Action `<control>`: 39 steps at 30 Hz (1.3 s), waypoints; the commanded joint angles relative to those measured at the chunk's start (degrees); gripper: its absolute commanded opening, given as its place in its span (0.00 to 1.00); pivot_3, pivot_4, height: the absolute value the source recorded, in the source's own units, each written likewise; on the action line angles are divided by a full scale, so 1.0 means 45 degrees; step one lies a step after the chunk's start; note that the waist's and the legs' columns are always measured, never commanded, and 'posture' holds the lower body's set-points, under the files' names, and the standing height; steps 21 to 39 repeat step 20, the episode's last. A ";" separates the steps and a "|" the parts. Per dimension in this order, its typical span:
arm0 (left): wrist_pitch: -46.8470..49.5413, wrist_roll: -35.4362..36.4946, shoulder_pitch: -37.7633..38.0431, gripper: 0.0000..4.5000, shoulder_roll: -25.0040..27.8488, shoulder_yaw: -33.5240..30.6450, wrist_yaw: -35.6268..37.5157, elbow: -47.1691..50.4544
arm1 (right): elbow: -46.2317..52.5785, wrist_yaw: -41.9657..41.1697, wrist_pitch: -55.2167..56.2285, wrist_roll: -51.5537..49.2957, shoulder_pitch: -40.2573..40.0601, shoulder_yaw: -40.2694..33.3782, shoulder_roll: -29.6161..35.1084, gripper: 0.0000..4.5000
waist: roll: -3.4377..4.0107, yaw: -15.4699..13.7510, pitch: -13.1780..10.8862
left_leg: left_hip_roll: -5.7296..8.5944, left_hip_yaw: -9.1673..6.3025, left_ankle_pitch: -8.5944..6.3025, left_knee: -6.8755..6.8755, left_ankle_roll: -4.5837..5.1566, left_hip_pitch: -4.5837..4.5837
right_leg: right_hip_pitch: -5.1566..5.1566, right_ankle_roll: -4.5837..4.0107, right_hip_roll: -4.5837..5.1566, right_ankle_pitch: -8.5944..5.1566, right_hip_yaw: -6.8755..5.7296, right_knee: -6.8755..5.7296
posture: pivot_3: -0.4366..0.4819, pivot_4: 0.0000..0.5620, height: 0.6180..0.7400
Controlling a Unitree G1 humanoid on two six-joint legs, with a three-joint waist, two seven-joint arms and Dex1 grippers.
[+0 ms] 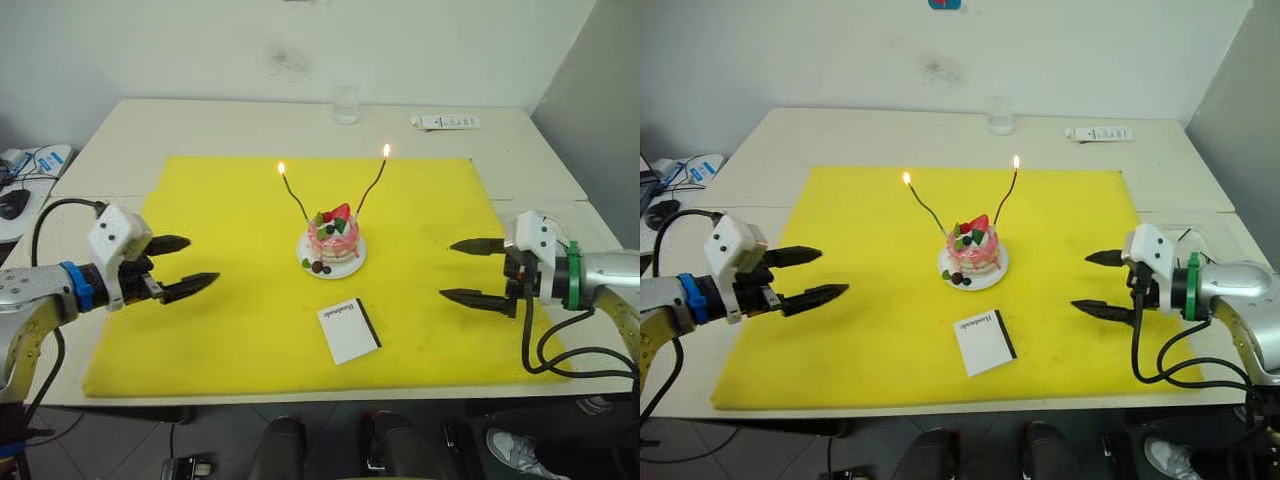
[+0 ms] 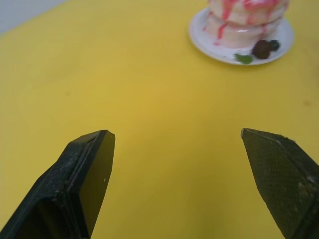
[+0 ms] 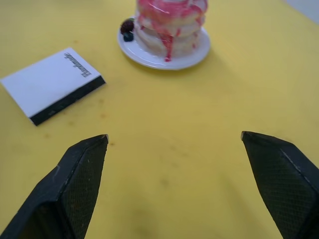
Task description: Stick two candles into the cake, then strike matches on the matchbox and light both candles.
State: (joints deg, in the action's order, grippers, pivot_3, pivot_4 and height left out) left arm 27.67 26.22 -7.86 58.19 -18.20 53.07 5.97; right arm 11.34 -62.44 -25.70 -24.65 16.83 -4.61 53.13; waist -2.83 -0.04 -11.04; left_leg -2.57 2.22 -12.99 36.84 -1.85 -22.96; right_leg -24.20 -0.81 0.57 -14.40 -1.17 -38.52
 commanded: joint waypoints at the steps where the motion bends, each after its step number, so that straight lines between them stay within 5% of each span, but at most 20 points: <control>1: -0.1487 -0.1240 -0.0355 1.00 -0.0158 0.0024 -0.0780 -0.0128 | -0.0152 0.0087 0.0402 0.0174 0.0019 -0.0579 0.0168 1.00 | 0.0000 0.0006 0.0000 | 0.0000 0.0005 0.0000 0.0000 0.0000 0.0000 | -0.0001 0.0000 0.0002 0.0000 0.0002 0.0000 | 0.48 0.27 1.00; 4: -0.2629 -0.2271 -0.0290 1.00 -0.0403 0.0316 -0.1320 -0.0293 | -0.0055 -0.0057 0.0292 0.0094 -0.0029 -0.0639 0.0207 1.00 | 0.0002 0.0011 -0.0001 | -0.0002 0.0019 0.0000 -0.0002 0.0000 0.0003 | -0.0002 0.0002 0.0003 0.0001 0.0014 -0.0001 | 0.48 0.27 1.00; 14: -0.0951 -0.0550 -0.0447 1.00 -0.0647 0.0102 0.0116 -0.0174 | 0.0430 0.0160 -0.0113 -0.0144 -0.0048 -0.0714 0.0099 1.00 | 0.0002 0.0039 -0.0001 | -0.0010 0.0025 0.0000 -0.0003 0.0000 0.0007 | -0.0004 0.0003 0.0000 0.0002 0.0013 -0.0011 | 0.48 0.27 1.00; 39: -0.1018 -0.0862 -0.0434 1.00 -0.0490 0.0284 0.0223 -0.0117 | 0.0325 0.0143 -0.0184 -0.0184 0.0172 -0.0697 0.0121 1.00 | 0.0002 0.0038 -0.0001 | -0.0009 0.0024 0.0000 0.0002 0.0000 0.0009 | -0.0003 0.0005 0.0000 0.0003 0.0013 -0.0017 | 0.48 0.27 1.00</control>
